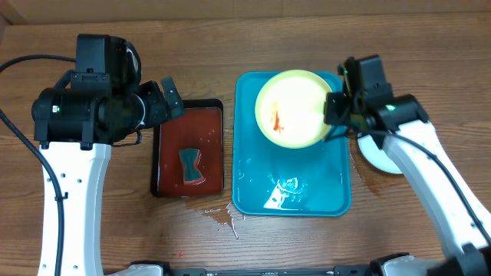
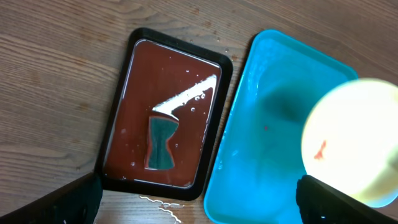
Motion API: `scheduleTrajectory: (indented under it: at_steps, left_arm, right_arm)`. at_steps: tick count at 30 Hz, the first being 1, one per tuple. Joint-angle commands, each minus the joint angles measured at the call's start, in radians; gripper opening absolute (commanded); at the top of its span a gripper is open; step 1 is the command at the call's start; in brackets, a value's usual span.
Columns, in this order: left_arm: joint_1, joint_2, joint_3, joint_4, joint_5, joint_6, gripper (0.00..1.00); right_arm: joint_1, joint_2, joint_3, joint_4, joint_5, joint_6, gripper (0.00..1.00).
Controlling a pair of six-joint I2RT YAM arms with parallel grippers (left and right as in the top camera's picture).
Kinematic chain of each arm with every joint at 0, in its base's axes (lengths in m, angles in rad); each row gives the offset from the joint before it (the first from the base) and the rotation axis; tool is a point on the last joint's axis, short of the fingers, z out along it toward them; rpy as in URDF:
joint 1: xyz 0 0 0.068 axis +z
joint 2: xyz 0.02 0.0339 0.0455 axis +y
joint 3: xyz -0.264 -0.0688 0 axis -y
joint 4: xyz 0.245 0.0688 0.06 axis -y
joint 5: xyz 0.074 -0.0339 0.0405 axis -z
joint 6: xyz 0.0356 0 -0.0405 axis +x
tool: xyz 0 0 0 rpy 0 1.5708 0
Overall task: Clean dirty plates on tray and stack at the side
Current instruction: 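Move the right gripper back and grasp the remaining yellow plate rim, then pick up the sponge from the black tray with the left gripper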
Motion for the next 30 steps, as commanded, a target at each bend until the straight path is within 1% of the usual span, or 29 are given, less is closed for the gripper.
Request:
scheduleTrajectory:
  at_steps: [1,2,4,5,6,10,12,14,17,18,19,20,21,22,25,27,30]
  left_arm:
    - [0.002,0.007,0.015,0.001,-0.007,0.011,1.0]
    - [0.002,0.007,0.015,0.002,-0.007,0.011,1.0]
    - [0.002,0.007,0.015,0.0,-0.006,0.011,1.0]
    - [0.002,0.007,0.015,-0.001,-0.006,0.011,1.0]
    - [0.002,0.007,0.015,-0.001,-0.006,0.011,1.0]
    - [0.002,0.007,0.015,0.001,0.055,0.011,1.0]
    - [0.002,0.007,0.015,0.0,0.089,0.013,1.0]
    - [0.0,0.007,0.015,-0.011,0.1,0.034,1.0]
    - [0.001,0.007,0.015,-0.043,0.098,0.059,1.0]
    - [0.0,0.007,0.015,-0.054,0.092,0.068,1.0]
    - [0.0,0.007,0.014,-0.066,0.082,0.077,1.0]
    - [0.0,0.007,0.013,-0.076,0.065,0.08,1.0]
    - [0.0,0.007,0.006,-0.084,0.041,0.079,1.0]
    - [0.0,0.007,-0.004,-0.09,0.02,0.079,1.0]
    - [-0.003,0.007,-0.073,-0.088,-0.005,0.079,0.98]
    - [-0.024,0.007,-0.183,-0.029,-0.036,0.082,0.95]
    - [-0.047,0.007,-0.323,0.074,-0.06,0.082,0.91]
  right_arm:
    - [0.001,0.001,-0.008,-0.095,-0.005,0.087,0.04]
    - [0.001,0.008,-0.026,-0.128,-0.005,0.117,0.04]
    - [0.001,0.016,-0.08,-0.134,-0.005,0.165,0.04]
    - [0.001,0.022,-0.148,-0.091,-0.01,0.204,0.04]
    - [0.001,0.024,-0.188,-0.052,-0.026,0.211,0.04]
    - [0.001,0.028,-0.353,0.159,-0.13,0.208,0.04]
    - [0.001,0.028,-0.411,0.253,-0.136,0.208,0.04]
    - [0.001,0.029,-0.449,0.303,-0.135,0.214,0.04]
    - [0.001,0.029,-0.473,0.297,-0.11,0.216,0.04]
    - [0.001,0.029,-0.475,0.283,-0.094,0.216,0.07]
    - [0.001,0.029,-0.475,0.276,-0.084,0.216,0.16]
    - [0.001,0.029,-0.475,0.272,-0.076,0.21,0.33]
    - [0.001,0.027,-0.473,0.27,-0.076,0.195,0.41]
    - [0.001,0.023,-0.471,0.27,-0.076,0.168,0.44]
    - [0.0,-0.004,-0.438,0.236,-0.075,0.105,0.44]
    - [0.0,-0.055,-0.389,0.194,-0.076,0.048,0.44]
    - [0.0,-0.11,-0.354,0.163,-0.076,0.014,0.44]
